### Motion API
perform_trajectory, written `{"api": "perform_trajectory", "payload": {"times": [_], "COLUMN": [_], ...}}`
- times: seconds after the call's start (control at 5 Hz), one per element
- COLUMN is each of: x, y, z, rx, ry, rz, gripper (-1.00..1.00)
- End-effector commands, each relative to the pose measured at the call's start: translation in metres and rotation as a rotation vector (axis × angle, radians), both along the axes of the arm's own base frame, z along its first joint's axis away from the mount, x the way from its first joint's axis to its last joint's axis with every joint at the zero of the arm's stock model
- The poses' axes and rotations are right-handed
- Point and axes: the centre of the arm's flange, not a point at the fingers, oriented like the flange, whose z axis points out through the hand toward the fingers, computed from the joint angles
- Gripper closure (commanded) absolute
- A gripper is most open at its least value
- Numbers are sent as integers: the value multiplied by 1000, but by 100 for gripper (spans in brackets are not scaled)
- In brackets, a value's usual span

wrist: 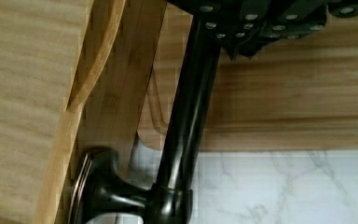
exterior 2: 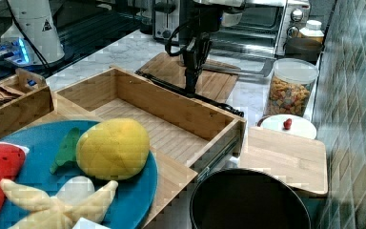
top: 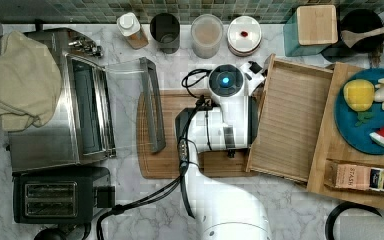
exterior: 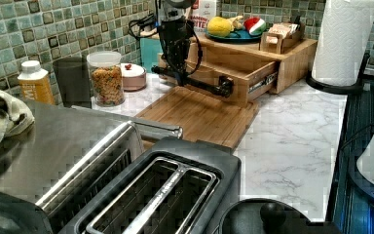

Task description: Close the drawer.

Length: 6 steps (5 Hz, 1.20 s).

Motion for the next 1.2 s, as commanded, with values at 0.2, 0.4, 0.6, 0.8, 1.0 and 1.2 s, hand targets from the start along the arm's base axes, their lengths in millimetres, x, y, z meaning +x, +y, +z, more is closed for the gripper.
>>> {"api": "perform_trajectory", "payload": {"times": [0.2, 0.4, 0.6, 0.8, 1.0, 1.2], "x": [-46, -58, -77, -85, -95, -95], "y": [-260, -295, -323, -346, -358, -358], "z": [19, 23, 33, 42, 58, 58], "rx": [-7, -73, -141, -195, -208, -208], "ry": [0, 56, 92, 124, 164, 164], "rz": [-326, -326, -349, -364, -312, -312], "gripper": [100, 100, 100, 100, 100, 100]}}
